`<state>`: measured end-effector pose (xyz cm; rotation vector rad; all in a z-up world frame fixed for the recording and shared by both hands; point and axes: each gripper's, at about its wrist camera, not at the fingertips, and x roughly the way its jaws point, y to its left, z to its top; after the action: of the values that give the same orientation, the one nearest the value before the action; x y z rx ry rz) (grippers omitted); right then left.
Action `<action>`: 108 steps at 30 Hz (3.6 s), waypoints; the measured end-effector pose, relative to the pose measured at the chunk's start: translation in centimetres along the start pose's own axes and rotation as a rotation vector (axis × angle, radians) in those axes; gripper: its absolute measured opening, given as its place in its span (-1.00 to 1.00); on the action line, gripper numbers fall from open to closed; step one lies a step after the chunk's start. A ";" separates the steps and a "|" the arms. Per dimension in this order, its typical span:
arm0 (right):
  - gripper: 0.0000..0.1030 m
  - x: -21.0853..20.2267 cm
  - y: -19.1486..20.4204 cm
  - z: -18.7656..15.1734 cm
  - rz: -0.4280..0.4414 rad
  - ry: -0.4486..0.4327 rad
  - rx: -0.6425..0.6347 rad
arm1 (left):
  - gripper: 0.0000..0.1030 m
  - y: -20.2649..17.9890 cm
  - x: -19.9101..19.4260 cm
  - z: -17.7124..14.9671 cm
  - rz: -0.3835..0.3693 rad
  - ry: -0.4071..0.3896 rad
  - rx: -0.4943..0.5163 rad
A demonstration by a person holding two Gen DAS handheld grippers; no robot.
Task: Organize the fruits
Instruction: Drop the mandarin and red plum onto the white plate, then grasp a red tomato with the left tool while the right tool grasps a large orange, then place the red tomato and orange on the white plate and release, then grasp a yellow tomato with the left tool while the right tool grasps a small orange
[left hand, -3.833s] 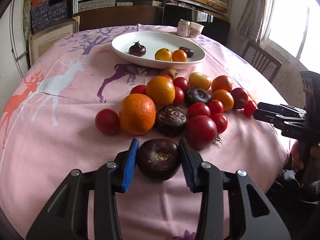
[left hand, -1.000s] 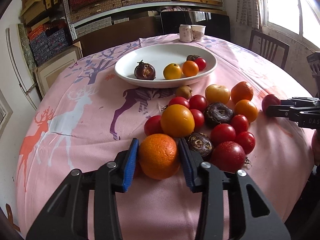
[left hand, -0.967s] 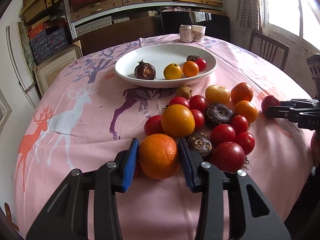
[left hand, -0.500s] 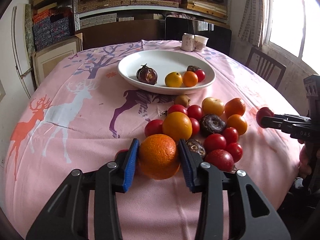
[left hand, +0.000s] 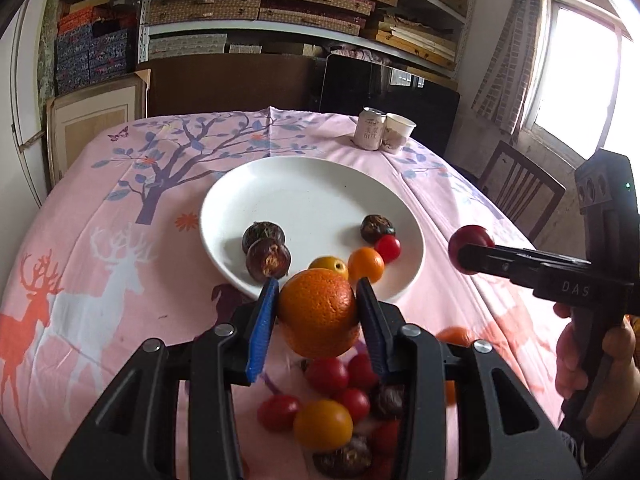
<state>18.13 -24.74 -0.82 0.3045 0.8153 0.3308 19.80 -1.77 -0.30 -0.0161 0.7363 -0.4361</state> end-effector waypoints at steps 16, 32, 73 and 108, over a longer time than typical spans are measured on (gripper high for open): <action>0.09 1.9 0.3 0.8 -0.037 -0.001 -0.016 | 0.39 2.4 1.0 1.6 -0.022 0.041 -0.112; 0.09 -0.1 0.2 -8.6 -0.056 0.071 -0.065 | 0.44 4.8 -2.9 -11.6 0.167 0.188 0.033; -0.08 4.0 0.4 4.6 0.030 -0.010 0.037 | 0.26 -0.6 4.6 5.4 0.077 0.032 0.018; -0.15 -0.2 2.5 -10.4 0.033 0.154 -0.121 | -0.28 -2.3 -1.1 -8.8 0.083 0.058 0.156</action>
<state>9.76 -21.10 -6.47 0.1808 0.9385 0.4369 12.41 -2.25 -5.74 0.1733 0.7556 -0.4154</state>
